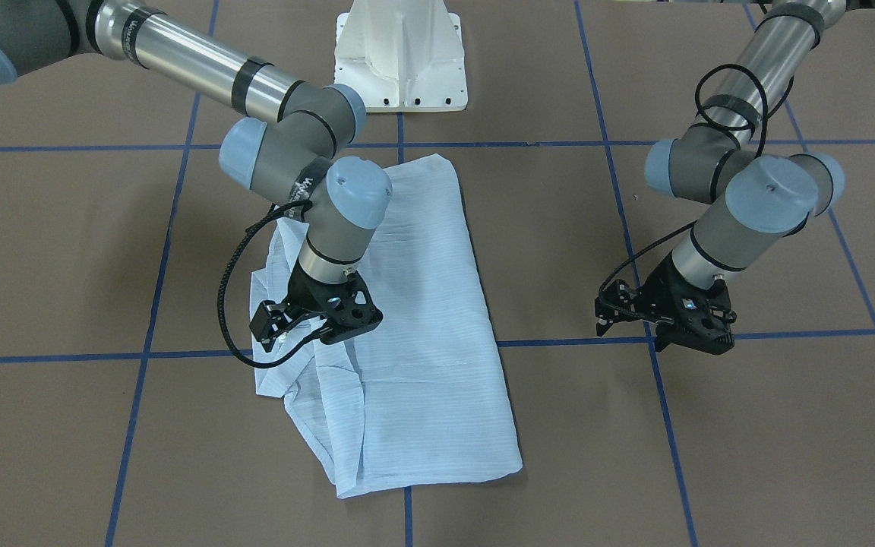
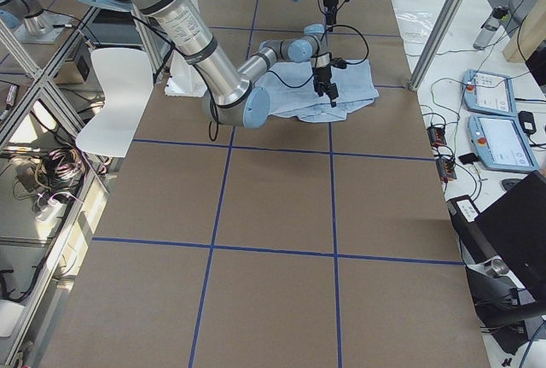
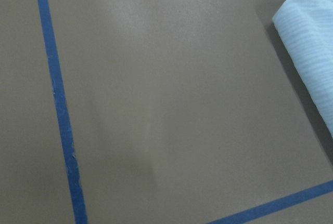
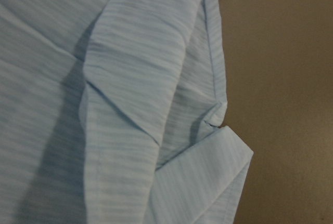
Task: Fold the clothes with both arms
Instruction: 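Raise the right gripper away from the shirt to its side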
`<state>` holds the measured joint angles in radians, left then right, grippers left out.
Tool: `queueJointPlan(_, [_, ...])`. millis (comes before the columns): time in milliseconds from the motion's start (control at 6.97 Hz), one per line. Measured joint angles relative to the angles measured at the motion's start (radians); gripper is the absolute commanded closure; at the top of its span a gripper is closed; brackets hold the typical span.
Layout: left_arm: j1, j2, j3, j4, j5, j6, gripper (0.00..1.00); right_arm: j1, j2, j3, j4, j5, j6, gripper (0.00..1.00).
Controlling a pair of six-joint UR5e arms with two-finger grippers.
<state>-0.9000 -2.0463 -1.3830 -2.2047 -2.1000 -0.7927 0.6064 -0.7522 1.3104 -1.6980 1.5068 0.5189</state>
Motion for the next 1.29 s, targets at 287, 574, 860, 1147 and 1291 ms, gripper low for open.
queueJointPlan(287, [0.001,0.000,0.000,0.000,0.000,0.000,0.00,0.075,-0.131,0.108,-0.003,0.001,-0.152,0.00])
queueJointPlan(574, [0.004,0.000,-0.007,0.000,0.000,-0.003,0.00,0.136,-0.186,0.152,0.027,0.040,-0.227,0.00])
queueJointPlan(860, [0.042,-0.001,-0.056,0.009,0.000,-0.046,0.00,0.180,-0.230,0.174,0.137,0.205,-0.159,0.00])
queueJointPlan(1147, [0.119,0.006,-0.160,0.019,0.002,-0.183,0.00,0.191,-0.326,0.264,0.267,0.353,0.068,0.00])
queueJointPlan(1291, [0.178,0.028,-0.236,0.029,0.008,-0.283,0.00,0.190,-0.392,0.348,0.302,0.411,0.209,0.00])
